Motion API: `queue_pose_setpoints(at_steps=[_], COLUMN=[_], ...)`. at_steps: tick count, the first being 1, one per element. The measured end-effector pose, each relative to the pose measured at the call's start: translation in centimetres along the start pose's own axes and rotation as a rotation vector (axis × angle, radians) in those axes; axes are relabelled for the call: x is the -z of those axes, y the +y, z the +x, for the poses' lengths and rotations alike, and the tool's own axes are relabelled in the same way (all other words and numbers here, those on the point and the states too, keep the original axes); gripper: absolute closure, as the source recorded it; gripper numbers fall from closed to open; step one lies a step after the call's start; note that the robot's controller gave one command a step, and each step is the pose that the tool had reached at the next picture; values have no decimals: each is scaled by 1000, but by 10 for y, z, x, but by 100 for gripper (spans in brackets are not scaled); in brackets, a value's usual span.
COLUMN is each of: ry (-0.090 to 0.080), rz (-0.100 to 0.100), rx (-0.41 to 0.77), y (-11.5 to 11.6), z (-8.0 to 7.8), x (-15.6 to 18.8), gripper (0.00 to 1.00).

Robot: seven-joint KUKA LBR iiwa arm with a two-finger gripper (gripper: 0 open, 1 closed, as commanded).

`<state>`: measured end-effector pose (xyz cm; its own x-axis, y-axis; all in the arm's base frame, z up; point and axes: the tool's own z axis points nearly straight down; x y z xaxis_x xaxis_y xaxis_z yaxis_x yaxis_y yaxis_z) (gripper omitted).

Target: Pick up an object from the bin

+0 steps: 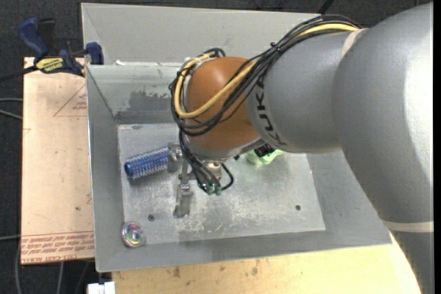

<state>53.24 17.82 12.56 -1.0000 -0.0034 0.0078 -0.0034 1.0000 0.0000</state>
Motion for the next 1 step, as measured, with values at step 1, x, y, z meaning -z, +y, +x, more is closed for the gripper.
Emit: queue_pose_setpoints(at_steps=[1], ry=[-15], rz=[-3], rx=[25], y=[24], z=[-64], x=[-39], gripper=[0])
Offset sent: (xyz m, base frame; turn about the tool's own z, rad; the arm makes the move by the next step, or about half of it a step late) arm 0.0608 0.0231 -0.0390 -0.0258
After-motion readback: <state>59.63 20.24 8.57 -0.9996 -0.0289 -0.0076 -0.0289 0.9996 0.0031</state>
